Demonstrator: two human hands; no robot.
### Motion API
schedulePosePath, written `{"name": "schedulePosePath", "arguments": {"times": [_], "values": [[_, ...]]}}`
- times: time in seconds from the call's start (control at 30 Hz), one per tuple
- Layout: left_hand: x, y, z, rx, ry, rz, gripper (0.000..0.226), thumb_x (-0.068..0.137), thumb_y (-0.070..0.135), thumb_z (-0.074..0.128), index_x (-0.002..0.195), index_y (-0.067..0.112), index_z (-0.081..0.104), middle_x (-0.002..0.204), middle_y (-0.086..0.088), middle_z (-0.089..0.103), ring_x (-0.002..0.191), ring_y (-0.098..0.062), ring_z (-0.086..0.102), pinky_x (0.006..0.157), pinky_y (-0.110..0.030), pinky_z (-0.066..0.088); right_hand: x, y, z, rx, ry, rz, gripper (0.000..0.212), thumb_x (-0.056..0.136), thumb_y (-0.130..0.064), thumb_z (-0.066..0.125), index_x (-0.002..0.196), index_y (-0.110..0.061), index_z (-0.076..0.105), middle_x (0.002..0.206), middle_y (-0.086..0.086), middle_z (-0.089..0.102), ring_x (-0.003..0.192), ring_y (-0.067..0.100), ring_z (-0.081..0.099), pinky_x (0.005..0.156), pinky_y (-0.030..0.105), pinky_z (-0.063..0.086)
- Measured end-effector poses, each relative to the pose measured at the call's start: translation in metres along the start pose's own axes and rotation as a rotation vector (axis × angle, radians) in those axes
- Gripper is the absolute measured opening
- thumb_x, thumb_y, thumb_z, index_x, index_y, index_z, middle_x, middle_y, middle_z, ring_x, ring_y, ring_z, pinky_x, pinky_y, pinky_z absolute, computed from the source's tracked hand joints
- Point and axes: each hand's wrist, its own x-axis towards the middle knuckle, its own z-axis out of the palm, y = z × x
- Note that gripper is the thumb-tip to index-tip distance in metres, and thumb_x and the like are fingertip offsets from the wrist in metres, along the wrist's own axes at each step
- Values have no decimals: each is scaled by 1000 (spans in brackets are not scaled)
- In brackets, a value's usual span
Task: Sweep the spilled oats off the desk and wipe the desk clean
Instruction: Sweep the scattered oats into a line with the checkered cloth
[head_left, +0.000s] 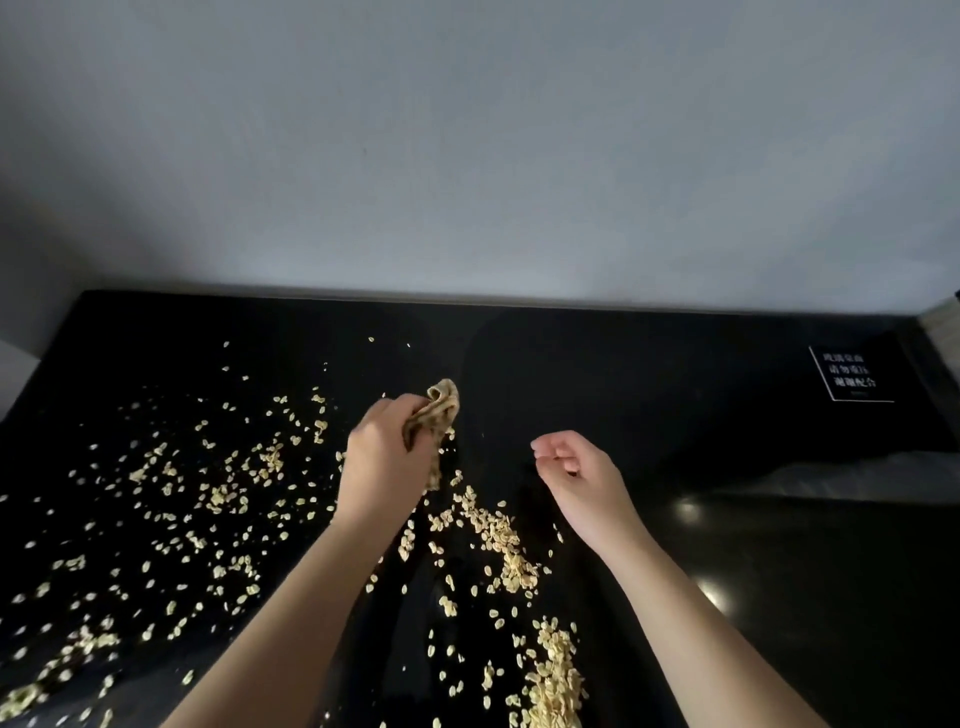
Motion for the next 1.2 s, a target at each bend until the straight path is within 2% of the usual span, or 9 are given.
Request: {"name": "schedulePosePath", "arguments": {"times": [0.1, 0.17, 0.27, 0.37, 0.53, 0.77, 0.9, 1.1, 1.2], "values": [[36, -3, 1, 66, 88, 130, 18, 90, 8, 61, 106, 11, 68, 93, 3, 54, 69, -6, 53, 58, -14, 42, 45, 14, -9, -358, 169, -191, 30, 92, -17, 58, 121, -23, 61, 126, -7, 58, 118, 8, 53, 105, 37, 44], [62, -3, 5, 115, 110, 186, 24, 90, 6, 60, 112, 11, 68, 96, 2, 53, 73, -9, 53, 62, -22, 48, 81, 19, -16, -545, 201, -248, 40, 94, -20, 56, 134, -21, 54, 144, -3, 48, 138, 16, 39, 117, 47, 28], [98, -4, 20, 206, 111, 230, 32, 89, 6, 58, 117, 16, 67, 98, 2, 53, 84, -13, 53, 68, -32, 53, 123, 25, -18, -767, 172, -241, 47, 99, -30, 44, 146, -26, 39, 158, -2, 28, 149, 22, 15, 120, 52, 10], [130, 0, 42, 284, 72, 290, 33, 88, 8, 57, 117, 21, 68, 96, 0, 53, 92, -16, 51, 63, -38, 52, 139, 32, -13, -921, 231, -272, 51, 99, -40, 23, 148, -30, 33, 159, -3, 26, 149, 25, 16, 118, 57, 14], [162, 18, 90, 467, -40, 446, 35, 86, 7, 59, 117, 22, 66, 102, -5, 53, 95, -24, 54, 53, -32, 41, 142, 38, -11, -978, 257, -280, 54, 97, -42, 20, 148, -30, 35, 158, -3, 29, 148, 25, 20, 116, 58, 21], [164, 8, 92, 781, -77, 286, 50, 90, 7, 52, 136, 23, 43, 120, -3, 42, 105, -22, 44, 58, -29, 36, 142, 39, -12, -967, 271, -294, 53, 97, -41, 22, 147, -30, 37, 157, -3, 31, 147, 25, 21, 116, 58, 21], [146, -21, 63, 704, 14, 128, 45, 88, 5, 56, 131, 21, 51, 111, -4, 47, 93, -22, 47, 56, -30, 38, 143, 39, -12, -987, 274, -295, 55, 97, -43, 19, 147, -29, 36, 157, -2, 30, 147, 25, 21, 116, 58, 20], [79, -58, 30, 412, -157, 427, 43, 75, -3, 70, 112, 19, 69, 90, 4, 54, 74, -14, 55, 49, -31, 55, 142, 37, -11, -987, 262, -277, 50, 100, -37, 29, 149, -27, 35, 158, 1, 27, 148, 28, 16, 116, 61, 16], [75, -64, 13, 281, -117, 371, 44, 80, -4, 65, 116, 21, 69, 93, 5, 53, 69, -10, 55, 55, -27, 55, 147, 23, -1, -927, 256, -299, 53, 98, -35, 36, 150, -26, 31, 161, 1, 19, 149, 26, 7, 117, 57, 4]]}}
